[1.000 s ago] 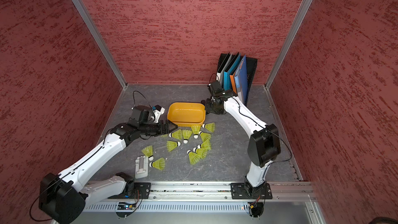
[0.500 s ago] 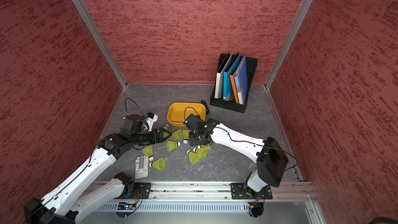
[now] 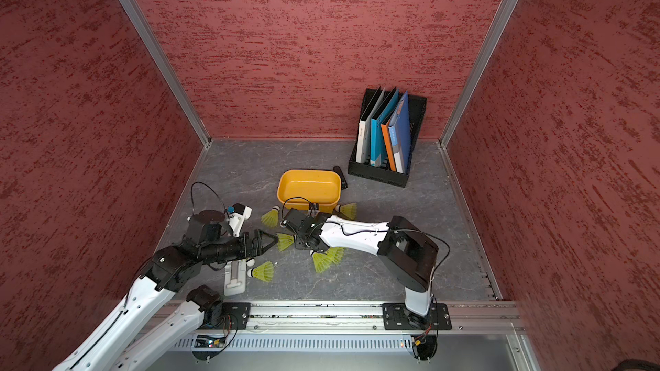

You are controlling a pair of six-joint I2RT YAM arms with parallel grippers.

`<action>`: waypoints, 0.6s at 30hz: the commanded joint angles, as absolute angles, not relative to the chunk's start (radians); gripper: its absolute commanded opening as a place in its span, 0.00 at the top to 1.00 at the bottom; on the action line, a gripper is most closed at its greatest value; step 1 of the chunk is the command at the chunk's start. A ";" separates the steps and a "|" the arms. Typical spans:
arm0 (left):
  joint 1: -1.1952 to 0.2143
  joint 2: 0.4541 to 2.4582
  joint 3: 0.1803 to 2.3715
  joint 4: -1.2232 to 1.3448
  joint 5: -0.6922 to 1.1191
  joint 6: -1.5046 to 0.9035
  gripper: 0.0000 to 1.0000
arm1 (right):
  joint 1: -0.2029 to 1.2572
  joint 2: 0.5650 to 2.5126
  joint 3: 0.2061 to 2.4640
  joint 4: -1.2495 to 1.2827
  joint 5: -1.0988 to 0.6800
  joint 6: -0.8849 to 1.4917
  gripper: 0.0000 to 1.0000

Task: Put the shuttlecocks into the storage box
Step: Pick up the shuttlecock at the center of the board.

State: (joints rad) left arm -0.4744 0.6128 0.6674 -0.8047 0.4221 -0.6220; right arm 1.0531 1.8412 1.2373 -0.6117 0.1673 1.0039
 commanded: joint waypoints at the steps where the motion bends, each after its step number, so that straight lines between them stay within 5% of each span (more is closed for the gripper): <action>1: -0.485 0.579 0.646 -0.826 0.428 -0.667 0.00 | 1.059 1.860 1.267 -0.561 0.252 1.058 0.50; 18: -0.501 0.543 0.663 -0.887 0.391 -0.690 0.00 | 1.036 1.983 1.332 -0.538 0.267 1.040 0.57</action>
